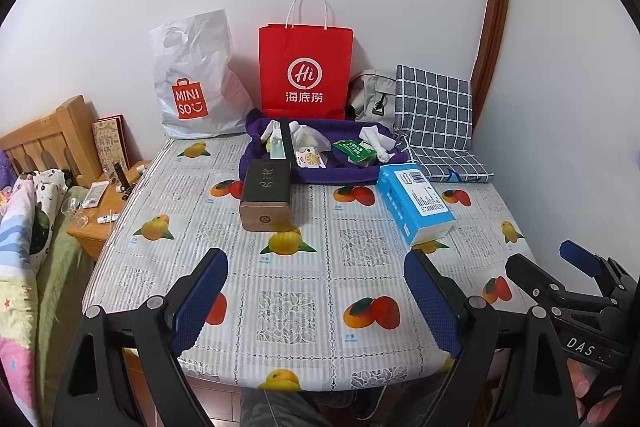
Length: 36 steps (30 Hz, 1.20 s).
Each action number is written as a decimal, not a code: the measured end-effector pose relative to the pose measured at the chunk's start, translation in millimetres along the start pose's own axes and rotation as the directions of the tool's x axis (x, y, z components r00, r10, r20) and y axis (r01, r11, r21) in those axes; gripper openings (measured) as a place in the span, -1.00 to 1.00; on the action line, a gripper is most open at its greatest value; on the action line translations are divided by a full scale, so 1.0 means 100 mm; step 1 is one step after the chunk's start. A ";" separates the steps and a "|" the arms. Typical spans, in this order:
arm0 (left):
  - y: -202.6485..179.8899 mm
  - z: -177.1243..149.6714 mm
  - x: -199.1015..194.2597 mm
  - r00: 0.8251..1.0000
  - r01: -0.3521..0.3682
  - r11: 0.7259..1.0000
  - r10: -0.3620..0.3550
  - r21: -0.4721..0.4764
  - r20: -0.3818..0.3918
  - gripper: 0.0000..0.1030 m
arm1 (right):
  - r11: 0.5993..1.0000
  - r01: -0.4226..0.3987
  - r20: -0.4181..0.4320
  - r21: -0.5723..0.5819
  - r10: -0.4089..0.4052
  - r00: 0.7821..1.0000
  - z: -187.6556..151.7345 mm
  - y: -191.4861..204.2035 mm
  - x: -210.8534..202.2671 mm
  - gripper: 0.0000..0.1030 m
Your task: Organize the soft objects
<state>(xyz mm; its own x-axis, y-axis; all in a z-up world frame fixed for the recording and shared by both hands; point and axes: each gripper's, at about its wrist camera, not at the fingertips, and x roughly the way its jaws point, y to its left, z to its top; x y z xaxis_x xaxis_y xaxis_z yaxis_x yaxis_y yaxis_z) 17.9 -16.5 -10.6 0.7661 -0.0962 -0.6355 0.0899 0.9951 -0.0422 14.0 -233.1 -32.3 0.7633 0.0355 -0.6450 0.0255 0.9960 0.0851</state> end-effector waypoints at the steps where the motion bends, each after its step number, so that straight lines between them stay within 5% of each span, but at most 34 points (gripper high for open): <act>1: 0.00 0.00 0.00 1.000 0.001 1.000 -0.001 -0.001 0.000 0.74 | 1.000 -0.001 0.001 0.000 0.001 1.000 0.00 0.00 0.00 0.99; 36: 0.00 0.00 -0.02 1.000 -0.003 1.000 0.003 -0.004 0.000 0.74 | 1.000 -0.001 0.009 0.002 0.001 1.000 0.04 0.00 -0.06 0.99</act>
<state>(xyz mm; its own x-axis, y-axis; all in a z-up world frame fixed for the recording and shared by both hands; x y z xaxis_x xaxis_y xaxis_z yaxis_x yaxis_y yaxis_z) 16.7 -16.3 -9.6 0.7666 -0.0929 -0.6354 0.0848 0.9955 -0.0433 12.6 -233.6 -25.5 0.7694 0.0354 -0.6378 0.0262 0.9959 0.0868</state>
